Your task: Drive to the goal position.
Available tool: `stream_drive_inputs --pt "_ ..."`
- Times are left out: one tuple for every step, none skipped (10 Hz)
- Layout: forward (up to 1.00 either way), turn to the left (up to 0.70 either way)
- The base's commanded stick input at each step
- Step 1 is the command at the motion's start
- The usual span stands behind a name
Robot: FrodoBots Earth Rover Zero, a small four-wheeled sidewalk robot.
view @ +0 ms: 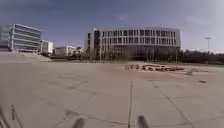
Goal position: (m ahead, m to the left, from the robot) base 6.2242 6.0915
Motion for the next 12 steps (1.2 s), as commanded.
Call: stream_drive_inputs --pt "0.7 0.0" --pt "0.7 0.18" --pt "0.7 0.27" --pt "0.7 0.27" --pt "0.7 0.27" --pt "0.7 0.27" --pt "0.7 0.27" --pt "0.7 0.27" --pt "0.7 0.27" --pt "0.7 0.27" --pt "0.7 0.27" --pt "0.7 0.27"
